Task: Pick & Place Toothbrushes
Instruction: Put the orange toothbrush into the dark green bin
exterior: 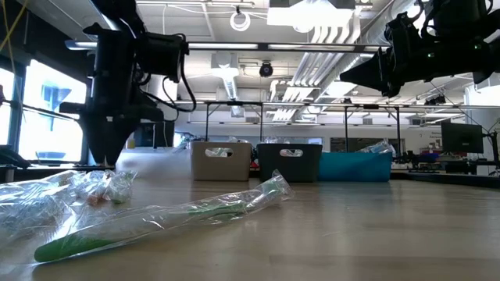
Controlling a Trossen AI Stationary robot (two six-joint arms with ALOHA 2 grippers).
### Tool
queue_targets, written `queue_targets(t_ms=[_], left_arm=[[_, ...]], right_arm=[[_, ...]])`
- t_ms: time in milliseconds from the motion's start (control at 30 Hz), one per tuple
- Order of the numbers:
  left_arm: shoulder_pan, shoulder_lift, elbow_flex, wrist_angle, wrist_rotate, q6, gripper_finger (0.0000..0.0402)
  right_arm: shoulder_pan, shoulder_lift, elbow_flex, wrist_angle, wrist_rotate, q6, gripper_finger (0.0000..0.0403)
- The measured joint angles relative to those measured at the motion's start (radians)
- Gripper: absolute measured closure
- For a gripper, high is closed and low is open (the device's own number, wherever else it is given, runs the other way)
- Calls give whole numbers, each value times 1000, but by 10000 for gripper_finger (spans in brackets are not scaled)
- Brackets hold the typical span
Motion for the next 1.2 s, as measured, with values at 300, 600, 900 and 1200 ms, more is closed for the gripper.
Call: queue_targets(t_ms=[300,600,900,1200], left_arm=[[0,-1,-26,31,33,43,275],[0,-1,-116,68,53,43,275],[1,-1,-116,77,86,-18,274],[1,-1,-116,252,98,66,274]], right_arm=[[0,0,0,0,0,0,399],[0,0,0,0,0,0,399],[0,0,0,0,0,0,398],[0,0,0,0,0,0,399]])
